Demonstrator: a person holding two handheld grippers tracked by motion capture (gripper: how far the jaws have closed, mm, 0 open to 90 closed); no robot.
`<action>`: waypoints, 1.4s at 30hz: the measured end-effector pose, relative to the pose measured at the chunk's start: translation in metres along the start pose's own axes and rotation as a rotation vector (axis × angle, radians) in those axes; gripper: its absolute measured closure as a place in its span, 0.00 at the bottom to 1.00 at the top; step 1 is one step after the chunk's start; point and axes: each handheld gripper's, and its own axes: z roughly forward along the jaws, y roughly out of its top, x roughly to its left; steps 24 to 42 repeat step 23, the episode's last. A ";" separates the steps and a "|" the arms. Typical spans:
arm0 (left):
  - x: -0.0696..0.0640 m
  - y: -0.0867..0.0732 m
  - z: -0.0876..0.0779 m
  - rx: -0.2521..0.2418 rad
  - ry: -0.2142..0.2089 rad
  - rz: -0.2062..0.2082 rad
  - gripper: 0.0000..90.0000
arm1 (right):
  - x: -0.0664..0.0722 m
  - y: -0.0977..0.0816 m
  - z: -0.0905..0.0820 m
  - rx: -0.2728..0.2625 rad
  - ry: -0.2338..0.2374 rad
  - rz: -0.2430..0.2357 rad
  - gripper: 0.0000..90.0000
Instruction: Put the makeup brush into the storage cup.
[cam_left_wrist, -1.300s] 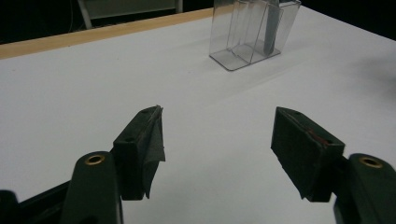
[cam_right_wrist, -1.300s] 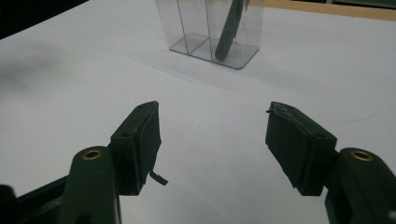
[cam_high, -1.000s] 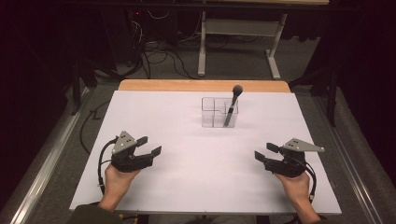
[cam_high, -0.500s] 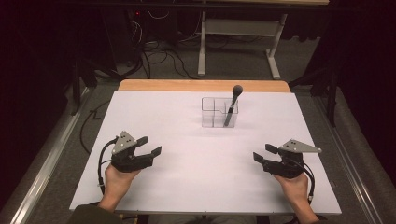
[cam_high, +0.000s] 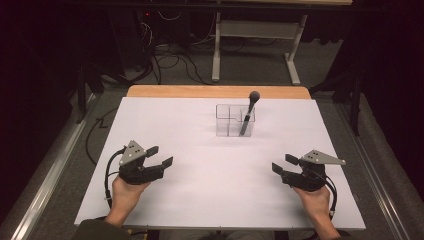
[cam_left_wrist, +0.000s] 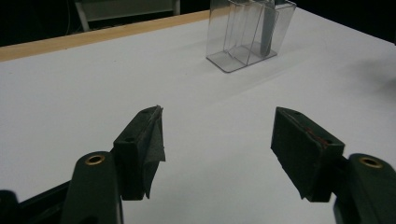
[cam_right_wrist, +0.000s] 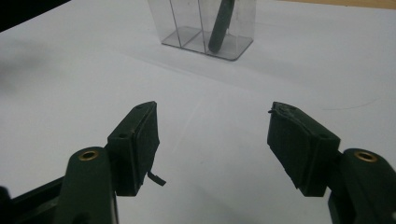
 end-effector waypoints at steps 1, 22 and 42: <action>0.000 0.000 0.000 0.000 0.000 0.001 0.38 | 0.000 0.000 0.000 0.001 -0.004 0.006 0.39; -0.001 0.000 0.002 0.006 0.000 0.009 0.38 | 0.001 -0.001 -0.001 -0.013 -0.010 -0.007 0.37; -0.001 0.000 0.002 0.007 0.000 0.010 0.38 | 0.002 0.000 -0.001 -0.014 -0.010 -0.003 0.37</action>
